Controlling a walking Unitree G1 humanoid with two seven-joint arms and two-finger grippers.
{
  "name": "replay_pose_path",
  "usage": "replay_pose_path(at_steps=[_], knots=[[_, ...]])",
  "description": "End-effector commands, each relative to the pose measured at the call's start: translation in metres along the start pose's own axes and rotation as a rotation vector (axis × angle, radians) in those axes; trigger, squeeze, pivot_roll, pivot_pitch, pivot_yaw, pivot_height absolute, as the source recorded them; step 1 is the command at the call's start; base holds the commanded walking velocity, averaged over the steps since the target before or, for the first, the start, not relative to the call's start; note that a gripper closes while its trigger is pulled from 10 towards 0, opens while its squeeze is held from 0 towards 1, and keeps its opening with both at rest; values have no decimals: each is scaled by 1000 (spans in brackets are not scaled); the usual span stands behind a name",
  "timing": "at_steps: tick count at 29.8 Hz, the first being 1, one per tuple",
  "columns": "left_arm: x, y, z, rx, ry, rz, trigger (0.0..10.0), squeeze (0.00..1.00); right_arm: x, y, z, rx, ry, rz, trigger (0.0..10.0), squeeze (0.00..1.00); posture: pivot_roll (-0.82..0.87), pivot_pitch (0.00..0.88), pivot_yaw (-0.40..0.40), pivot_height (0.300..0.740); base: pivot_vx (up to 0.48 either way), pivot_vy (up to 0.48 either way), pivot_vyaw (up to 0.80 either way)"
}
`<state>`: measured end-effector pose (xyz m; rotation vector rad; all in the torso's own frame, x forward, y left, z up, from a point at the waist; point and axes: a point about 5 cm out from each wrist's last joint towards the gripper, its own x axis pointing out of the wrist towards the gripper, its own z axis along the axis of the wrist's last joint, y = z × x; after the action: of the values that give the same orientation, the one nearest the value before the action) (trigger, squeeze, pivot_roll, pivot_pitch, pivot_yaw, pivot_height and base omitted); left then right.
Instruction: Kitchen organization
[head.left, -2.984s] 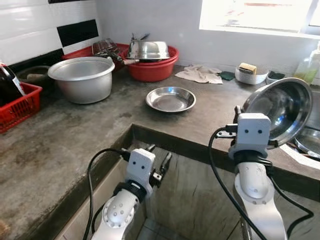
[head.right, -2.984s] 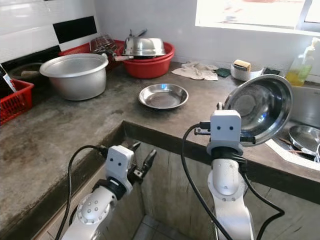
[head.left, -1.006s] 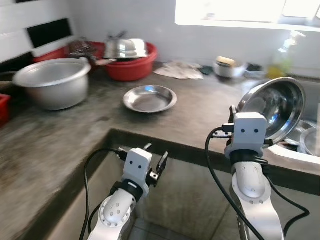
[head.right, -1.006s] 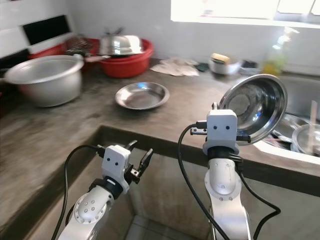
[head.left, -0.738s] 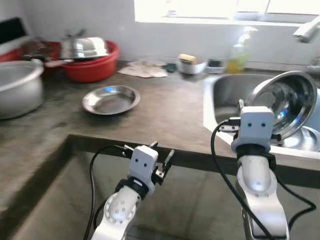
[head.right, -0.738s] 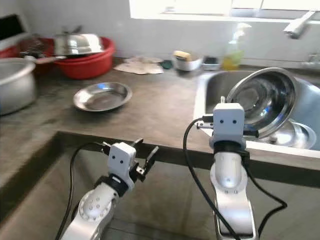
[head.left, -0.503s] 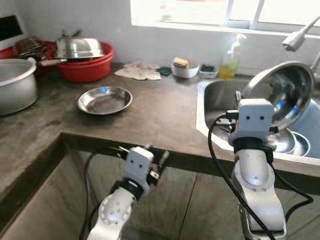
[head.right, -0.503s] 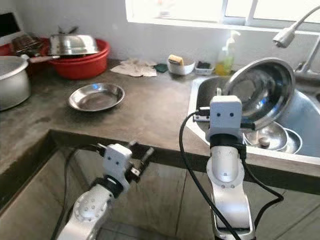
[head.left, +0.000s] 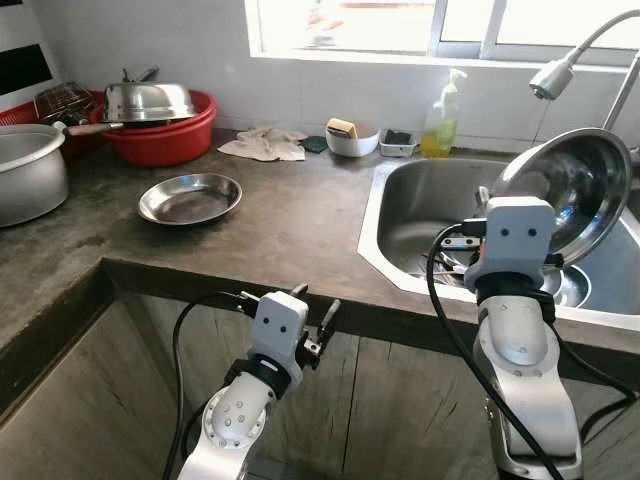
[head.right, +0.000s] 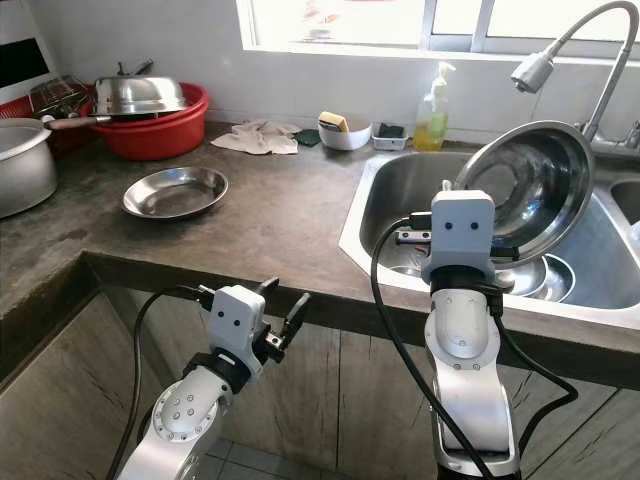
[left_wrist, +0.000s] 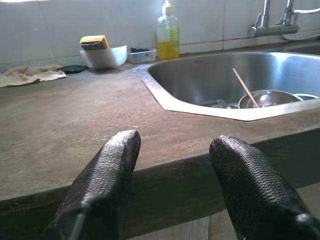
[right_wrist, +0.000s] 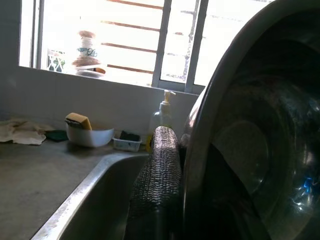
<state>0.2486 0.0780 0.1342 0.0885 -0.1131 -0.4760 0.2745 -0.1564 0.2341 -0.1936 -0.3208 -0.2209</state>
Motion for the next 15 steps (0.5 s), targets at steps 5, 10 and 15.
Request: replay_pose_path(at_steps=[5, 10, 15], knots=[[-1, 0, 1, 0, 3, 0, 10000, 0, 9, -12, -4, -1, 39, -47, 10000, 0, 14, 7, -7, 740, 0, 0, 0], [-1, 0, 1, 0, 3, 0, 10000, 0, 9, -12, -4, -1, 39, -47, 10000, 0, 14, 7, -7, 740, 0, 0, 0], [-1, 0, 1, 0, 3, 0, 10000, 0, 9, -12, -4, -1, 39, -47, 10000, 0, 14, 7, -7, 740, 0, 0, 0]])
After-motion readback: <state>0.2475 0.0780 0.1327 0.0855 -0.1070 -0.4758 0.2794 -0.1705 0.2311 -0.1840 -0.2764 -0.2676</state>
